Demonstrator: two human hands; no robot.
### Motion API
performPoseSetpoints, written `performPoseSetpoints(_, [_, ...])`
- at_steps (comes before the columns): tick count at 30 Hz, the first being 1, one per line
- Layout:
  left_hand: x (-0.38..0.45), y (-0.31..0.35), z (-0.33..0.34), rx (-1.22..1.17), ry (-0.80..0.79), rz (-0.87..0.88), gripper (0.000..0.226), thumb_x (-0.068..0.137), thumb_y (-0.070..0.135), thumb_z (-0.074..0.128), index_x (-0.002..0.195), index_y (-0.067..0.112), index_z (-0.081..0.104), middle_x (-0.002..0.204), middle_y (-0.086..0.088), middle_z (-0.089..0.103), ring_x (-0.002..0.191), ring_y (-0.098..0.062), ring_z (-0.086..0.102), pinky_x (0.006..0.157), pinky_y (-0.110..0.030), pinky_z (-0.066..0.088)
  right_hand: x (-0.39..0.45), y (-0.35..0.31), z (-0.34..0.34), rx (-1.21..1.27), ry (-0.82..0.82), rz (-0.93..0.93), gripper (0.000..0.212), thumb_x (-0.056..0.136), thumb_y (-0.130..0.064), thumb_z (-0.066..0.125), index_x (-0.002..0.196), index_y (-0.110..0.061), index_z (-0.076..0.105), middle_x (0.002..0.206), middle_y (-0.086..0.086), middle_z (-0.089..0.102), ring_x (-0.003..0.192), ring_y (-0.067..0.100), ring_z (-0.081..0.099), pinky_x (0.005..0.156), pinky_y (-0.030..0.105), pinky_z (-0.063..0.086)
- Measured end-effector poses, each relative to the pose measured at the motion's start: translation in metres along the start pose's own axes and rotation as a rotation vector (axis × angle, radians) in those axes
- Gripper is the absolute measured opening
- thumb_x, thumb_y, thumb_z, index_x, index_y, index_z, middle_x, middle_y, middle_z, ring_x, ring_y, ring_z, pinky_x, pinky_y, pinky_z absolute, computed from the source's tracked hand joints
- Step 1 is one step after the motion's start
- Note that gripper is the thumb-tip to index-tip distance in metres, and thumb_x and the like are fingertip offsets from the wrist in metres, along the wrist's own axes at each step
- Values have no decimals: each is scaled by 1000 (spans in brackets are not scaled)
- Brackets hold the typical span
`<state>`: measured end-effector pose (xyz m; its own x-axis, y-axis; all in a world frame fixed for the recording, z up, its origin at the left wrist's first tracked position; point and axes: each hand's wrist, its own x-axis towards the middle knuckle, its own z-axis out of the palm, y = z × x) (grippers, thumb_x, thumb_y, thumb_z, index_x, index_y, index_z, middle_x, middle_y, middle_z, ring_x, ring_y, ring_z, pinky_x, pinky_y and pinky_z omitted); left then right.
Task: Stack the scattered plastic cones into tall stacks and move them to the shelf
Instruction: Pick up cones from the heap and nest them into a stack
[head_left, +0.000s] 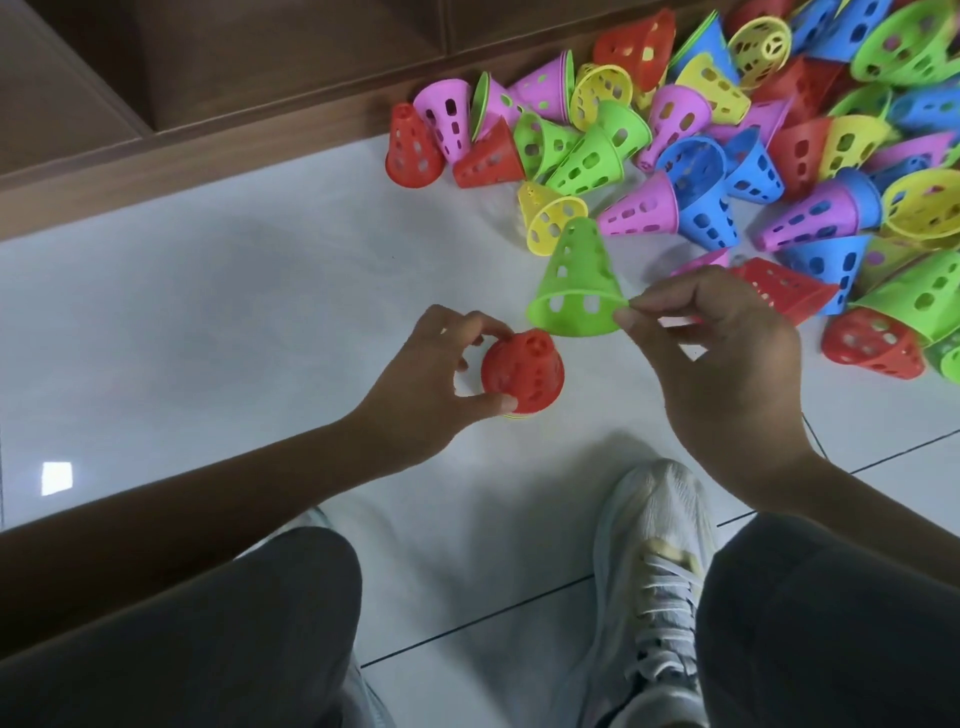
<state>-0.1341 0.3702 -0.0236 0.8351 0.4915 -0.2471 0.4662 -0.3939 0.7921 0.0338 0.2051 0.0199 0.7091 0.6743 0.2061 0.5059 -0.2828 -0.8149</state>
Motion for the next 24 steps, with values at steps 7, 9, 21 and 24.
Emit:
performPoseSetpoints(7, [1,-1,-13,-96,-89,9,90,59,66,79,137,39,45,141,16,38,125,8,42,102,-15,40,-11,14,8,-229,-86,-423,10,95,-12,69,89,-4,68,93,5,66,80,19,62,66,36,53])
performPoseSetpoints(9, [2,6,-17,-185,-130,7,89,68,68,68,145,33,42,145,18,40,133,5,40,109,-21,38,-11,14,9,-271,-102,-485,11,96,-13,68,90,-3,68,93,6,67,82,22,64,64,39,53])
performPoseSetpoints(21, [-1,18,-12,-134,-37,40,53,76,50,78,119,30,55,116,23,62,118,2,54,101,-26,45,-22,19,18,-349,-323,-554,22,92,-28,70,95,-7,71,97,6,67,85,23,63,68,33,54])
performPoseSetpoints(24, [-3,11,-8,-71,-5,40,54,77,39,85,120,32,54,116,23,61,117,1,53,100,-25,44,-26,27,14,-346,-315,-481,29,94,-37,65,96,-8,71,98,4,68,89,15,59,76,18,44])
